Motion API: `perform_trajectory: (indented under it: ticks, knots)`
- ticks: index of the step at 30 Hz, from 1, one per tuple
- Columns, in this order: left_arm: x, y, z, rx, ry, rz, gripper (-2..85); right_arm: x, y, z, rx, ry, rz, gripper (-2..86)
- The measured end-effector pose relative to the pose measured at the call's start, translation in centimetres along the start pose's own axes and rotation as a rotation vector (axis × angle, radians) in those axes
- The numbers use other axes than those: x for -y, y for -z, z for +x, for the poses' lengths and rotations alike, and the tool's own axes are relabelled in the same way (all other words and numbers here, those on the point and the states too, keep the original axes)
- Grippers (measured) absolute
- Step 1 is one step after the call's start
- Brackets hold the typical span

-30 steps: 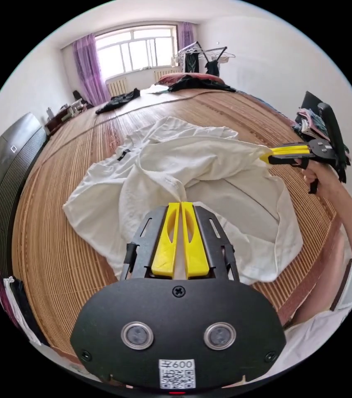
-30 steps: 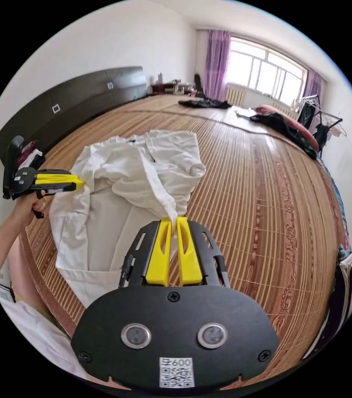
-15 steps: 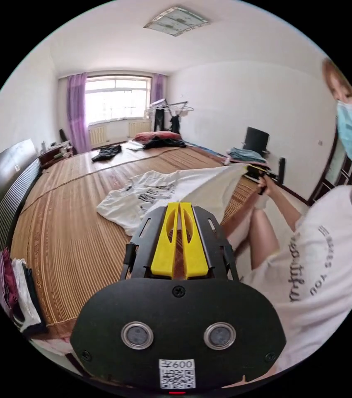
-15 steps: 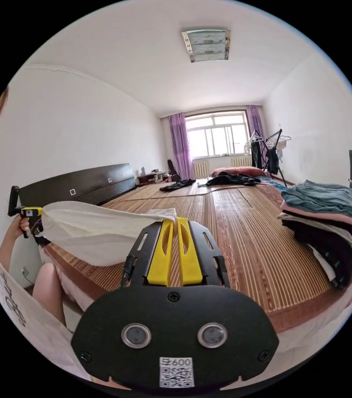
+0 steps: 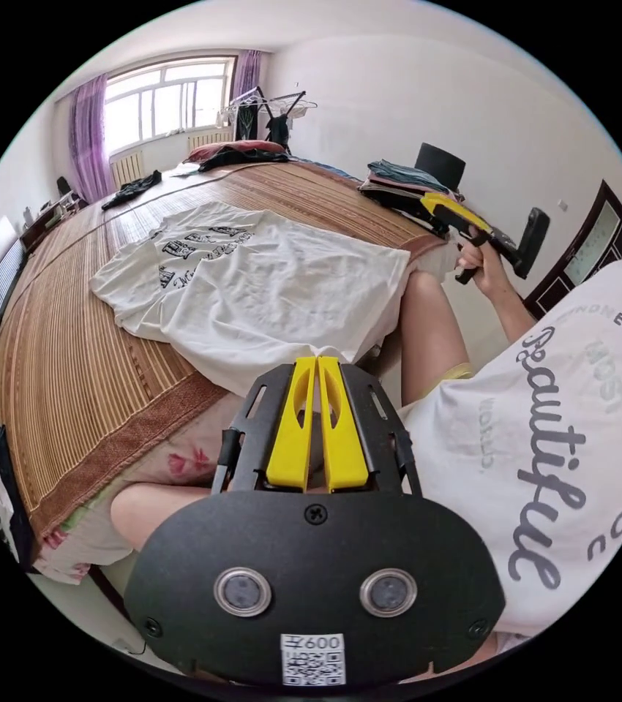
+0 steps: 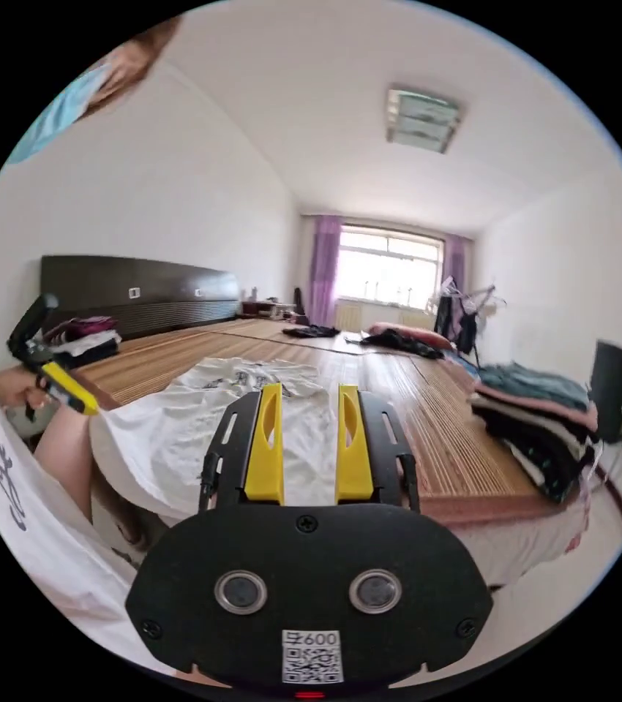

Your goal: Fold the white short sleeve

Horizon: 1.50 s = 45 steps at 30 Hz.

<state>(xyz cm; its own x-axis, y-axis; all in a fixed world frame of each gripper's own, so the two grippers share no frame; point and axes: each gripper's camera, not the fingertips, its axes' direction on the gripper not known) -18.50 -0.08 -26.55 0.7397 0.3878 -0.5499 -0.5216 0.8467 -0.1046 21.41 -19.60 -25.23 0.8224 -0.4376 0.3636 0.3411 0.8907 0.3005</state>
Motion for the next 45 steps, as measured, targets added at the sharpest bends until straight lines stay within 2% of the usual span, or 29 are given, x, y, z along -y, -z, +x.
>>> perform_trajectory:
  ticks: [1,3,5,7,9,11,13,17,22,26,29,32,34,37,38,40,42,45]
  knots:
    - [0.0,0.1,0.5,0.010,-0.011,-0.003,0.6,0.5,-0.8,-1.0,0.096,0.021,-0.014,9.9]
    - [-0.5,0.6,2.5,0.056,-0.049,-0.019,0.7,1.3,-4.4,-5.6,0.448,0.049,-0.038,11.2]
    - [-1.0,1.3,3.8,0.110,-0.064,-0.021,0.8,1.1,-7.3,-9.6,0.616,0.068,-0.079,11.6]
    - [-1.5,2.2,5.2,0.147,-0.084,-0.001,0.9,0.7,-9.8,-13.5,0.603,0.102,-0.159,10.7]
    - [-2.2,2.7,7.2,0.140,-0.115,0.024,1.1,0.6,-11.5,-16.9,0.449,0.180,-0.220,8.2]
    - [-2.9,1.8,8.7,0.182,-0.147,-0.006,1.2,0.6,-11.3,-17.6,0.392,0.207,-0.204,4.5]
    - [-4.0,1.1,10.0,0.218,-0.189,0.005,1.3,0.5,-11.0,-17.6,0.434,0.240,-0.219,1.4]
    - [-5.3,-0.1,10.3,0.173,-0.216,-0.038,1.3,-0.4,-9.5,-16.3,0.562,0.254,-0.276,2.6]
    - [-6.3,0.1,9.7,0.136,-0.209,-0.026,1.5,-0.8,-8.7,-15.8,0.513,0.227,-0.253,3.8]
    - [-6.7,-0.5,9.7,0.143,-0.207,-0.023,2.2,-0.4,-9.6,-16.7,0.395,0.235,-0.249,1.2]
    - [-7.2,-1.6,8.6,0.088,-0.114,0.002,4.6,-0.2,-10.2,-14.6,0.357,0.139,-0.251,-0.5]
    - [-8.0,-5.0,6.5,-0.044,0.049,-0.006,14.7,-0.2,-10.1,-11.1,0.387,0.006,-0.228,-0.7]
    - [-8.8,-7.5,6.2,-0.074,0.115,-0.005,16.3,-0.1,-9.7,-9.2,0.383,-0.070,-0.204,-0.8]
    - [-9.4,-10.5,7.9,0.054,0.148,0.028,16.8,0.0,-9.3,-6.6,0.384,-0.169,-0.167,-0.8]
    - [-9.3,-11.4,9.0,0.145,0.143,0.042,16.8,0.2,-9.3,-5.9,0.393,-0.190,-0.160,-0.8]
    - [-9.4,-12.3,10.7,0.269,0.115,0.115,16.4,0.4,-9.3,-5.1,0.399,-0.208,-0.150,-0.8]
    - [-8.8,-15.1,12.0,0.397,0.039,0.084,14.4,0.8,-9.4,-4.3,0.383,-0.221,-0.149,-0.8]
    - [-9.0,-16.7,12.0,0.428,0.021,0.077,11.5,0.9,-9.3,-3.2,0.377,-0.224,-0.147,-0.8]
